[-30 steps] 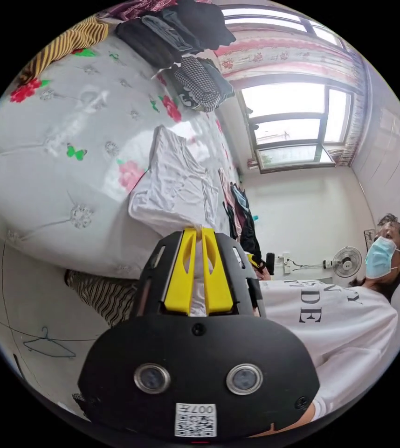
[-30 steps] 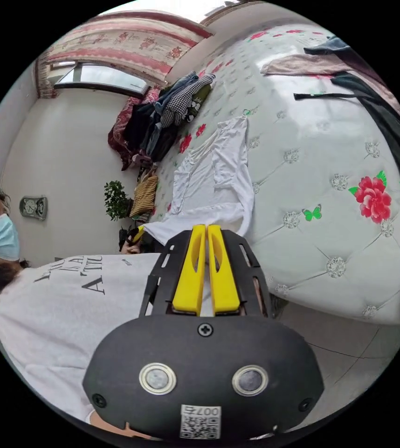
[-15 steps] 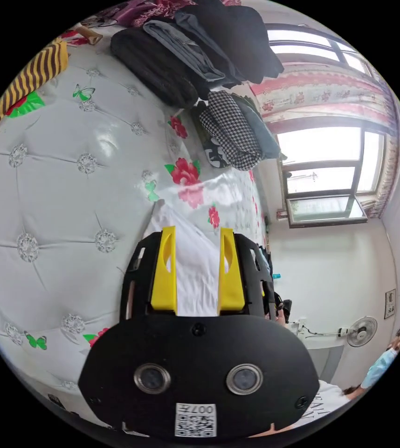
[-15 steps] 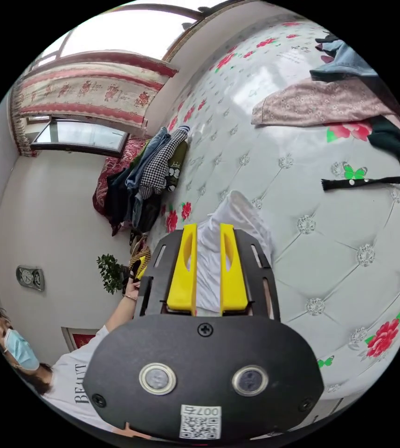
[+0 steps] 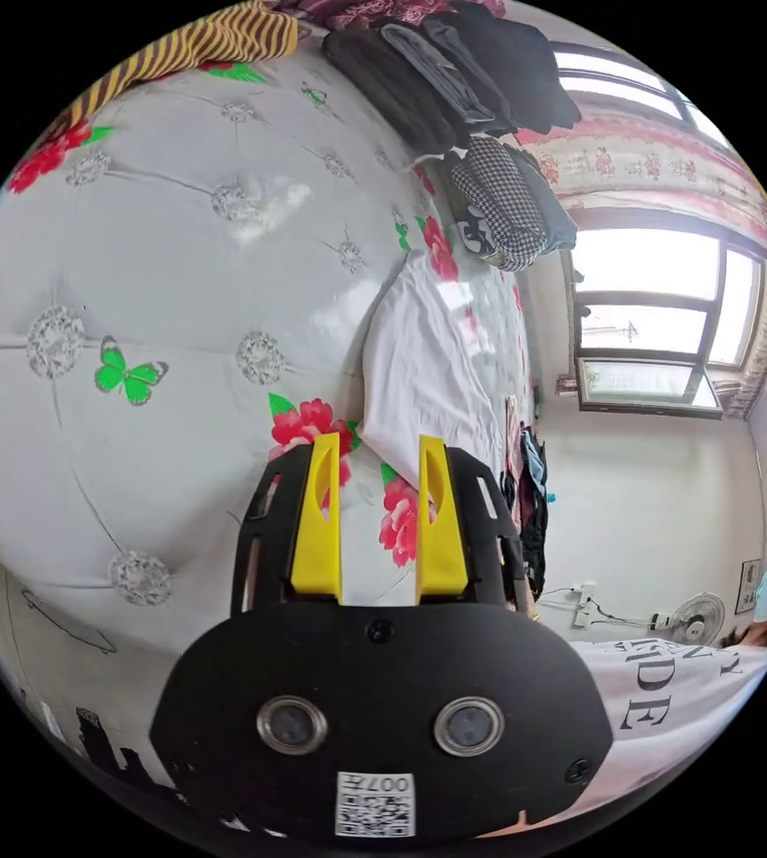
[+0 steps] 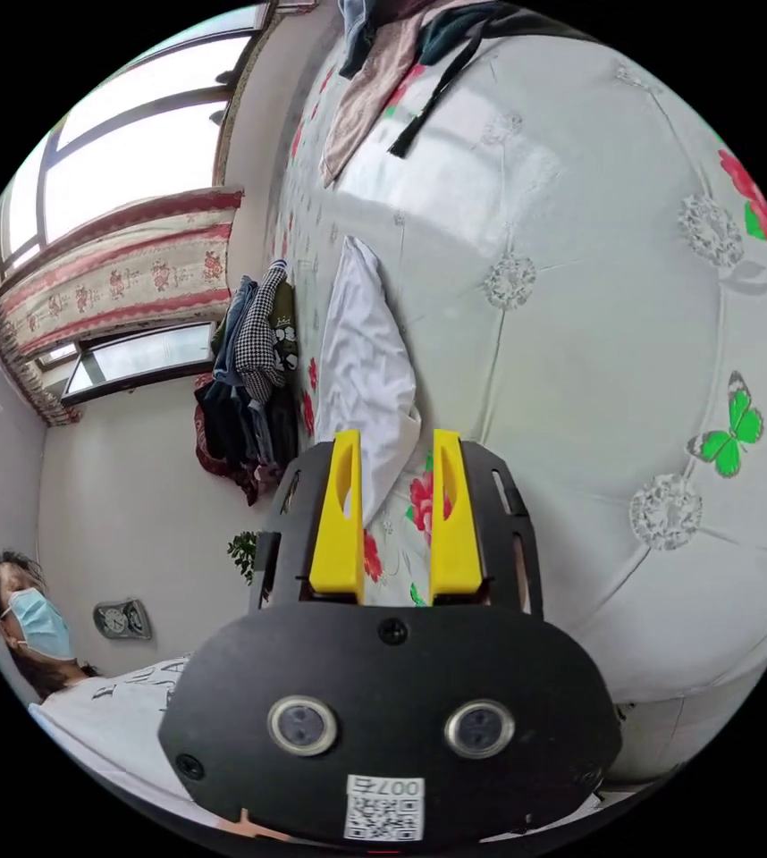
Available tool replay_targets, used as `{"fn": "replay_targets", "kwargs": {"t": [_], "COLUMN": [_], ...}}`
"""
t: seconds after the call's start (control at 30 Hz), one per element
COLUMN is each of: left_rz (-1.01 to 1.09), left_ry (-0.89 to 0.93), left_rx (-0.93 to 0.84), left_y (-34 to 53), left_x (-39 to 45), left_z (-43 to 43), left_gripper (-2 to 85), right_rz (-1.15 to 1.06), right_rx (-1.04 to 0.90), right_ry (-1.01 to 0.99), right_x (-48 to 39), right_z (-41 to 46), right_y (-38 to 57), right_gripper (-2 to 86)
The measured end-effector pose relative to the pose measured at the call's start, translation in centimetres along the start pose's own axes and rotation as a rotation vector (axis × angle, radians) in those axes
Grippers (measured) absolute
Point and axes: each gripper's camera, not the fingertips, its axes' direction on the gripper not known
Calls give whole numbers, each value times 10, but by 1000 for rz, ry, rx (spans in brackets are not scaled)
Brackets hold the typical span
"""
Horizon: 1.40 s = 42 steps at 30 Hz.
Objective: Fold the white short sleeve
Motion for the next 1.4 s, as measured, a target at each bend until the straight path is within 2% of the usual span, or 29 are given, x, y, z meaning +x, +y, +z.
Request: {"fn": "replay_targets", "kwargs": {"t": [0.13, 0.23, 0.37, 0.53, 0.6, 0.7, 0.8, 0.9, 1.03, 1.2, 1.3, 1.4], "left_rz": [-51, -54, -25, 13, 8, -19, -31, -53, -70, -63, -34, -30], "left_ry": [70, 76, 99, 125, 150, 190, 218, 229, 251, 280, 266, 265], "left_rx": [-17, -18, -17, -4, 27, 72, 117, 128, 140, 105, 60, 29], "left_y": [-10, -16, -16, -12, -7, 2, 11, 16, 20, 15, 6, -1], "left_x": [-7, -9, -11, -16, -23, -36, -46, -59, -68, -67, -58, -52], "left_z": [16, 18, 10, -7, -16, -29, -41, -46, -47, -34, -22, -12], "left_gripper": [125, 122, 118, 115, 116, 117, 119, 126, 132, 139, 146, 148], "right_rz": [13, 37, -185, -699, -952, -1142, -1211, -1150, -1135, -1076, -1012, -1077], "right_rx": [-14, 56, 56, -234, -441, -693, -856, -993, -909, -630, -593, -604], "right_ry": [45, 117, 231, 296, 316, 323, 415, 405, 363, 522, 515, 538], "right_x": [-9, -21, -93, -238, -290, -306, -274, -241, -231, -200, -179, -173], "right_z": [33, 40, 57, 164, 238, 326, 403, 443, 426, 362, 343, 359], "right_y": [-11, -18, -33, -8, 47, 128, 192, 218, 213, 170, 166, 187], "right_gripper": [72, 31, 3, -1, -2, 0, 7, 23, 36, 37, 34, 30]}}
